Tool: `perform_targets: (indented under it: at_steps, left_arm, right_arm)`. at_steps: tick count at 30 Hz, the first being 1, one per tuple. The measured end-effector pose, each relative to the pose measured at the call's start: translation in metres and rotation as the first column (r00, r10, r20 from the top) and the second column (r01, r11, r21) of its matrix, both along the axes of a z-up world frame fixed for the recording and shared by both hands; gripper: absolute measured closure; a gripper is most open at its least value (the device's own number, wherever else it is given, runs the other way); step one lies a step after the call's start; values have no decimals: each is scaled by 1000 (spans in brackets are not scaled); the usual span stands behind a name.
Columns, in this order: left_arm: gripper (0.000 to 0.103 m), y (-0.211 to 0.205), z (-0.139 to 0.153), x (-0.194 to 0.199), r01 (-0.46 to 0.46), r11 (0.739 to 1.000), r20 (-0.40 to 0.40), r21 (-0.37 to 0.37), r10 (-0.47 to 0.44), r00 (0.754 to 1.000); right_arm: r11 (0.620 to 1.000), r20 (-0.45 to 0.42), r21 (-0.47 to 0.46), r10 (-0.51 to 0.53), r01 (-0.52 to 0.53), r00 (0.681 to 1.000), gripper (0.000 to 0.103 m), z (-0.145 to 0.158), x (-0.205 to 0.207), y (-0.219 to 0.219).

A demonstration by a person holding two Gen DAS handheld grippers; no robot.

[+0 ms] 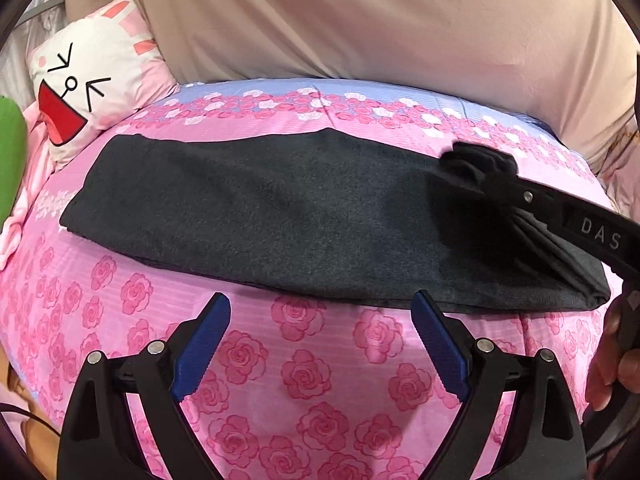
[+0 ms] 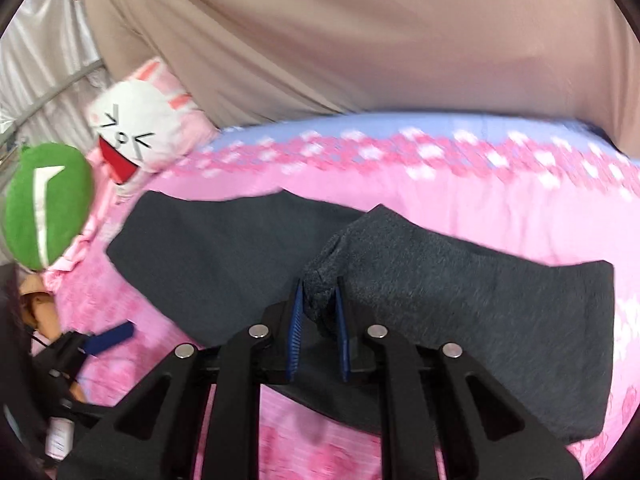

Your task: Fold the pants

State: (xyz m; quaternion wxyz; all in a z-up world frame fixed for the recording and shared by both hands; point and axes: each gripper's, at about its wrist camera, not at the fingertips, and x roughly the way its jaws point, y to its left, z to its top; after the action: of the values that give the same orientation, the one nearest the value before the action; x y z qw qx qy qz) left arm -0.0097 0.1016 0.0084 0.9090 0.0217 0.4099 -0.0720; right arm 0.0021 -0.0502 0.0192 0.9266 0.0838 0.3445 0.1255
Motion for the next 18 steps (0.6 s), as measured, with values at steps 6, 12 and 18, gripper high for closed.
perform_targets:
  at_steps: [6, 12, 18]
  left_arm:
    - [14, 14, -2, 0, -31, 1000, -11, -1, 31, 999]
    - [14, 24, -4, 6, -58, 998, -18, -16, 57, 998]
    - [14, 3, -4, 9, -33, 997, -29, -63, 31, 999]
  right_arm:
    - [998, -66, -47, 35, -38, 997, 80, -45, -7, 13]
    - [959, 30, 57, -278, 276, 960, 57, -1, -89, -113]
    - [843, -152, 195, -479, 501, 865, 54, -44, -133, -221]
